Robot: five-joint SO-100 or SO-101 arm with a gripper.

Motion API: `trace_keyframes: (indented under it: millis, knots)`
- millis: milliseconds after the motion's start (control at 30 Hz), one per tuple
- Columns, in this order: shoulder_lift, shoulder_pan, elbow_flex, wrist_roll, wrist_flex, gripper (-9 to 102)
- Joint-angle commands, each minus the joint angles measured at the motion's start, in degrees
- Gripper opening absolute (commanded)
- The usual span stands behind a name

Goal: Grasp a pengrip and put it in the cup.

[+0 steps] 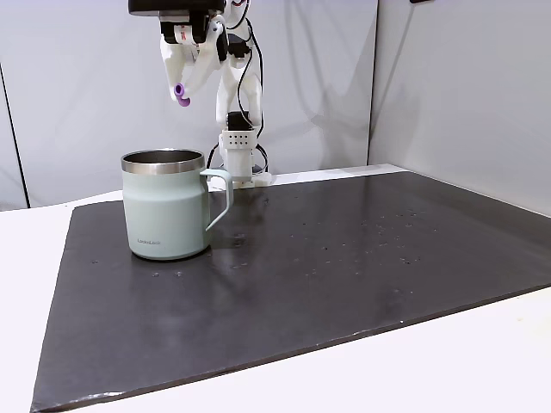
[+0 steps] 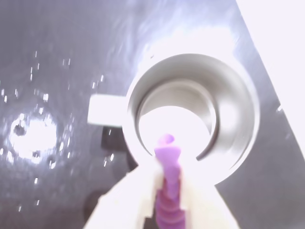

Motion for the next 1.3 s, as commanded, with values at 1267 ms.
trace_keyframes:
  millis: [1267]
  knots:
    - [0.62,3.87,7.91,-0.18,-15.29,34]
